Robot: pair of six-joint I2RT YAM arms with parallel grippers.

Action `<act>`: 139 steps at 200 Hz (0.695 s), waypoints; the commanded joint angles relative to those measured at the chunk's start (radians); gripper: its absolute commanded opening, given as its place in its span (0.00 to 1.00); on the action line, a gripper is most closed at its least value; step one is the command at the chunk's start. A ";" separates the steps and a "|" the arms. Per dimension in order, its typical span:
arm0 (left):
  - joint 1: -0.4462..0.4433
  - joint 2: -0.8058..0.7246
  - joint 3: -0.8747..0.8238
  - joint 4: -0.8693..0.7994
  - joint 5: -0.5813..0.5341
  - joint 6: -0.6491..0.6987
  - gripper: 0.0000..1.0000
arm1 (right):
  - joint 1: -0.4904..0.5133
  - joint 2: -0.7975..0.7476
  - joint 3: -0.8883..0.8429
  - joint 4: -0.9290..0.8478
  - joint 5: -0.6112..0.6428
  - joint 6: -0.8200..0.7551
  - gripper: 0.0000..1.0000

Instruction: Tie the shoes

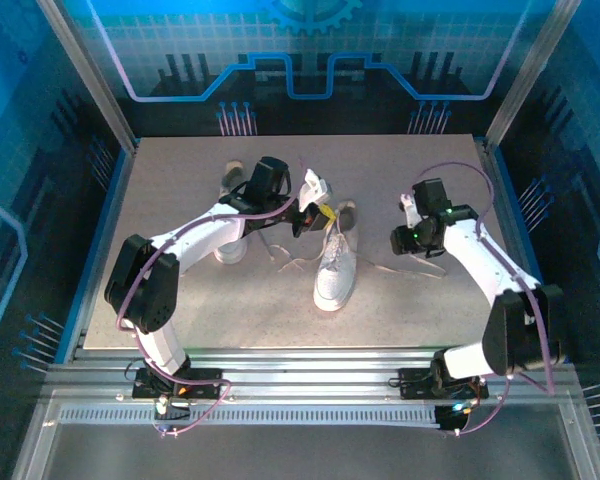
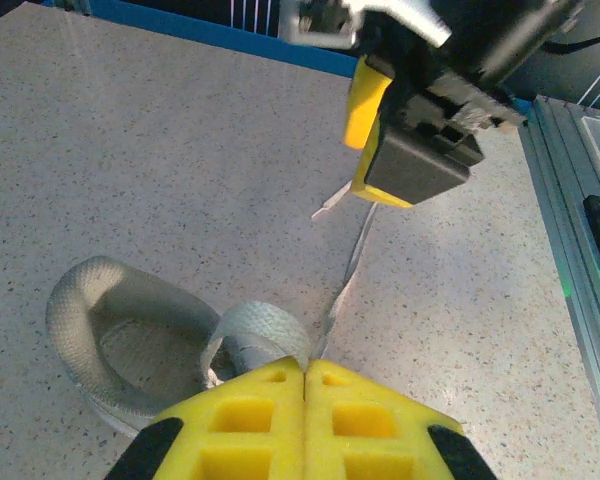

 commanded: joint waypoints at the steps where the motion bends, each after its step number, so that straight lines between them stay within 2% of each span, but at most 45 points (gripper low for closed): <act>1: 0.006 -0.027 0.004 -0.028 0.029 0.023 0.00 | -0.089 0.044 0.031 -0.169 0.124 0.232 0.56; 20: 0.006 -0.027 0.006 -0.040 0.032 0.037 0.00 | -0.130 0.085 0.039 -0.175 0.094 0.311 0.57; 59: 0.007 -0.029 0.007 -0.063 0.035 0.061 0.00 | -0.137 0.194 0.034 -0.158 0.060 0.398 0.57; 77: 0.006 -0.033 0.005 -0.073 0.037 0.072 0.00 | -0.150 0.243 0.032 -0.141 0.070 0.437 0.61; 139: 0.006 -0.052 -0.020 -0.089 0.044 0.096 0.00 | -0.173 0.424 0.081 -0.118 0.071 0.445 0.61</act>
